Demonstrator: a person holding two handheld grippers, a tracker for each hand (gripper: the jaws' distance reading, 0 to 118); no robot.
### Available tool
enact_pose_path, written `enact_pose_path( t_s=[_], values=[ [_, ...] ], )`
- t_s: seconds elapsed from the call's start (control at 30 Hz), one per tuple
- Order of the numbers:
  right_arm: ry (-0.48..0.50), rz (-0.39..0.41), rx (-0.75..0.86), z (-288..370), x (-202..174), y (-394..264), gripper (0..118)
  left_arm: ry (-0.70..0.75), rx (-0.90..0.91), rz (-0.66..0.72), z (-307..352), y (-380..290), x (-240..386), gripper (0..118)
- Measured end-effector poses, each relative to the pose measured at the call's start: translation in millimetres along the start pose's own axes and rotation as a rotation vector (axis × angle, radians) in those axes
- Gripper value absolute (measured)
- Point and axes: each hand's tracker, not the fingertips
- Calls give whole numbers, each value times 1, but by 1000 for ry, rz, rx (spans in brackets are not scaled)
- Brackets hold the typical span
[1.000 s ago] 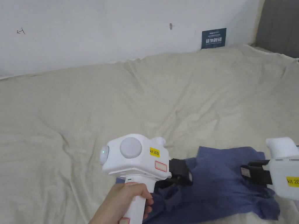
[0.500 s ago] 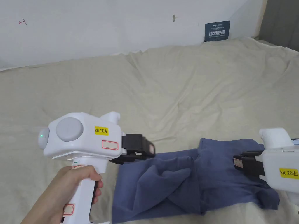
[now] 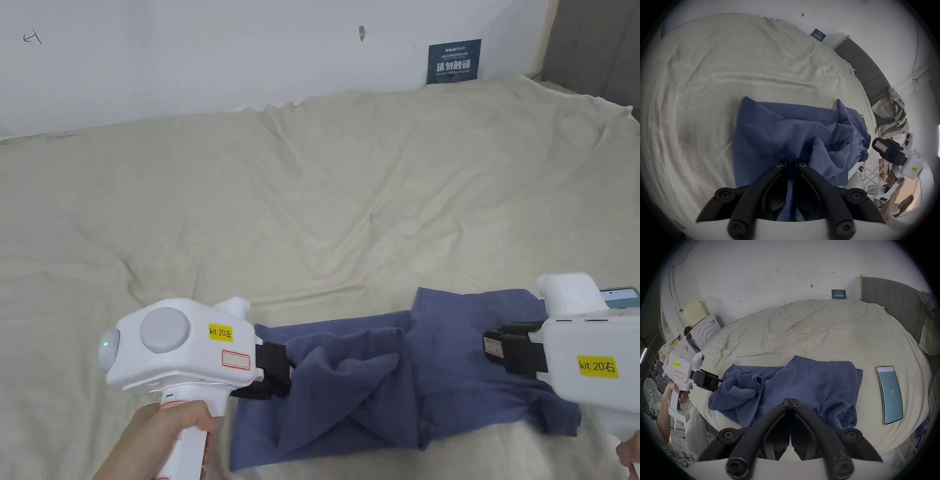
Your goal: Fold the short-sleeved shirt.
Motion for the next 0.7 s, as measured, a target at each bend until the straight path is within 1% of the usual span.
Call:
enact_pose_path(
  t_s=[0.1, 0.17, 0.23, 0.27, 0.33, 0.37, 0.47, 0.6, 0.67, 0.7],
  values=[
    [-1, 4, -5, -1, 4, -2, 0, -26, -22, -32, -7, -1, 12, 9],
    [-6, 0, -11, -1, 7, -3, 0, -19, -33, -38, -10, -2, 25, 9],
    [-8, -1, -11, -1, 11, -4, 0, -74, -43, -75, -14, -1, 38, 9],
    [-8, -6, -12, -1, 12, -3, 0, -78, -59, -79, -18, -1, 47, 9],
    [-8, -14, -10, 0, 16, -4, 0, -56, -73, -153, -30, -2, 67, 9],
    [-9, -17, -8, 1, 17, -4, 0, -64, -97, -167, -38, -2, 74, 9],
    [-11, -26, -3, 4, 19, -3, 0, -138, -185, -200, -63, -10, 102, 9],
    [-19, -23, 0, 9, 21, -2, 0, -219, -245, -254, -78, -27, 127, 9],
    [-29, -23, 5, 13, 23, -1, 0, -262, -239, -213, -74, -29, 125, 9],
    [-28, -26, 9, 15, 23, -1, 0, -264, -227, -220, -69, -28, 122, 9]
  ],
)
